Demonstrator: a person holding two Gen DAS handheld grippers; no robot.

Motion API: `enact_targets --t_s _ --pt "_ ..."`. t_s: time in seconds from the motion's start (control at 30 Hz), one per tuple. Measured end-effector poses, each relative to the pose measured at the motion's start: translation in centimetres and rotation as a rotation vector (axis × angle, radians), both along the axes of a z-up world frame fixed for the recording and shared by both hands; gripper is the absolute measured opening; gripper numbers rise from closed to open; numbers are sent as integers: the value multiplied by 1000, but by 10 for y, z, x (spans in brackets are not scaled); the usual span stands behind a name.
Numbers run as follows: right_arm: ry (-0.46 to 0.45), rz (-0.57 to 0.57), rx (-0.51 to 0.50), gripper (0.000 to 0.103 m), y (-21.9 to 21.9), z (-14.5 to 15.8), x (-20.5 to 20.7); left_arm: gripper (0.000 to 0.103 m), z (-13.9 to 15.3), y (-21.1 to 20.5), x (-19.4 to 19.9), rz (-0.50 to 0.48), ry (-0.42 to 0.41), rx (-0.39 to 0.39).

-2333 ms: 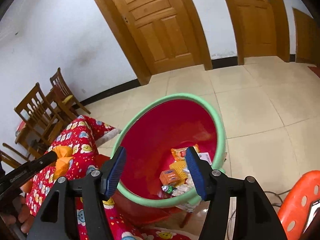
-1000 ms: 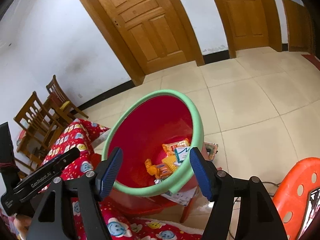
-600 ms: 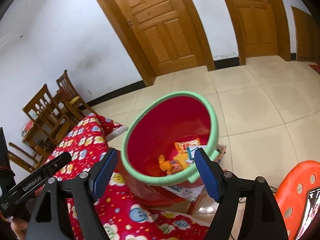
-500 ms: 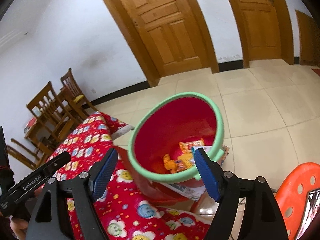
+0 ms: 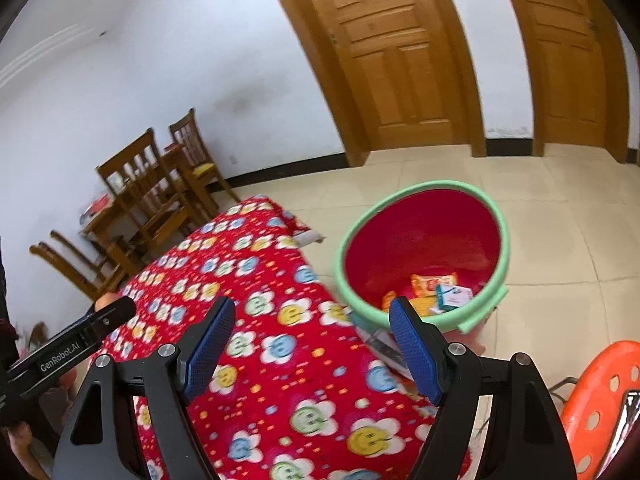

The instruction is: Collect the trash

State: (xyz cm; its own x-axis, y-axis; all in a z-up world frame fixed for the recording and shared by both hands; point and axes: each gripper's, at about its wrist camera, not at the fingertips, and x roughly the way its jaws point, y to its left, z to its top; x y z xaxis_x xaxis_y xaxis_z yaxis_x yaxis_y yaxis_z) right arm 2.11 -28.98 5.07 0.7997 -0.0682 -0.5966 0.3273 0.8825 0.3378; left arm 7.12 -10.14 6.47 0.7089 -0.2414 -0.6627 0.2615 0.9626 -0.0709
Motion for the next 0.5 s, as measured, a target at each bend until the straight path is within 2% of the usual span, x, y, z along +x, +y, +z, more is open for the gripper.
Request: enact_targets --t_s 0.2,0.5 --pt "-2 50 -29 80 26 5 -1 89 3 39 -14 107 -13 6" --pt "-3 127 -84 80 66 9 -9 89 -1 71 -40 164 -13 11"
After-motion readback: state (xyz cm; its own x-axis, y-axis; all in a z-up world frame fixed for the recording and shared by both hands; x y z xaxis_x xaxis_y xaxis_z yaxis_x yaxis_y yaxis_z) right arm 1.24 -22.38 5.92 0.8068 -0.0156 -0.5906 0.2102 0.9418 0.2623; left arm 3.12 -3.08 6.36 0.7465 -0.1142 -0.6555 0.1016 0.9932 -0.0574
